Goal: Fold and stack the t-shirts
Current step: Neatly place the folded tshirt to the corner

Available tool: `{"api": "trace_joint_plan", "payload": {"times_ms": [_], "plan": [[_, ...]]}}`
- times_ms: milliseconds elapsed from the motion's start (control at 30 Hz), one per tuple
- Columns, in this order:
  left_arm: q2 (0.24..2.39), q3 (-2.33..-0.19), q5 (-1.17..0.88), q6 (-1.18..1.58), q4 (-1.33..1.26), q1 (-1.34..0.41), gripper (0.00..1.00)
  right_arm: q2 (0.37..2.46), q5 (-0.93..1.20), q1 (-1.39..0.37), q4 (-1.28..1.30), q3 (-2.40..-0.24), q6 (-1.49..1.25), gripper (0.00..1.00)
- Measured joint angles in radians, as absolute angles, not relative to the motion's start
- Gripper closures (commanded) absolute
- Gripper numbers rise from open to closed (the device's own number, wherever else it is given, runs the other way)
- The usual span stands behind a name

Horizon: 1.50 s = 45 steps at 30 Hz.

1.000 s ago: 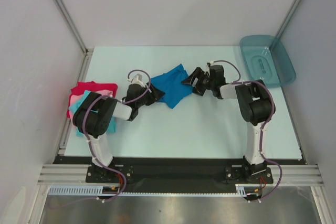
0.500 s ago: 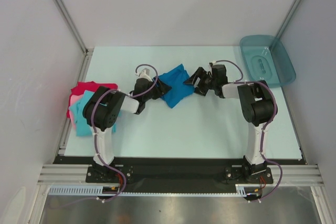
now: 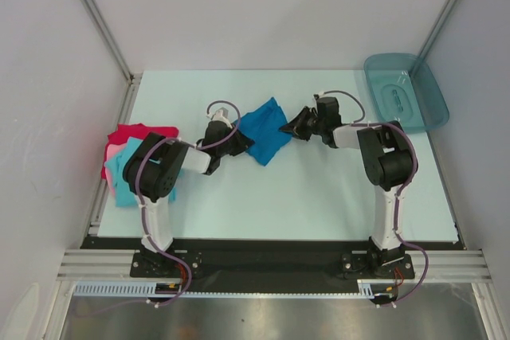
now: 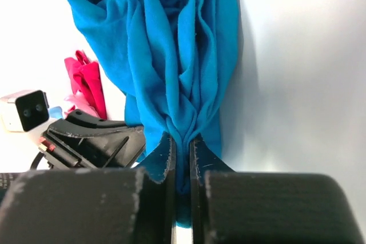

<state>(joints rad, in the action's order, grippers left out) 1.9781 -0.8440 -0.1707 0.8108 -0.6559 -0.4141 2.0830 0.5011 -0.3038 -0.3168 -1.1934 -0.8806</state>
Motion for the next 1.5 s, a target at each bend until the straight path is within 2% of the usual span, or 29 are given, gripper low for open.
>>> {"api": "trace_joint_plan", "payload": {"times_ms": [67,300,633,900,1133,1500], "plan": [[1.964,-0.844,-0.163,0.802,-0.628,-0.415,1.00,2.084,0.500,-0.311,-0.321,-1.192,-0.882,1.00],[1.840,-0.862,-0.114,0.744,-0.426,-0.421,1.00,2.063,0.484,-0.334,-0.420,-1.072,-0.894,1.00],[1.625,-1.081,-0.029,0.622,-0.057,-0.430,1.00,1.946,0.475,-0.430,-0.450,-1.026,-0.949,1.00],[1.452,-1.219,0.078,0.541,0.217,-0.405,1.00,1.848,0.403,-0.597,-0.286,-1.214,-0.938,1.00],[1.218,-1.203,0.142,0.490,0.434,-0.308,1.00,1.840,0.341,-0.759,-0.197,-1.350,-0.923,1.00],[0.953,-1.139,0.161,0.372,0.769,0.006,1.00,1.972,0.299,-0.949,-0.206,-1.503,-0.933,1.00]]}}
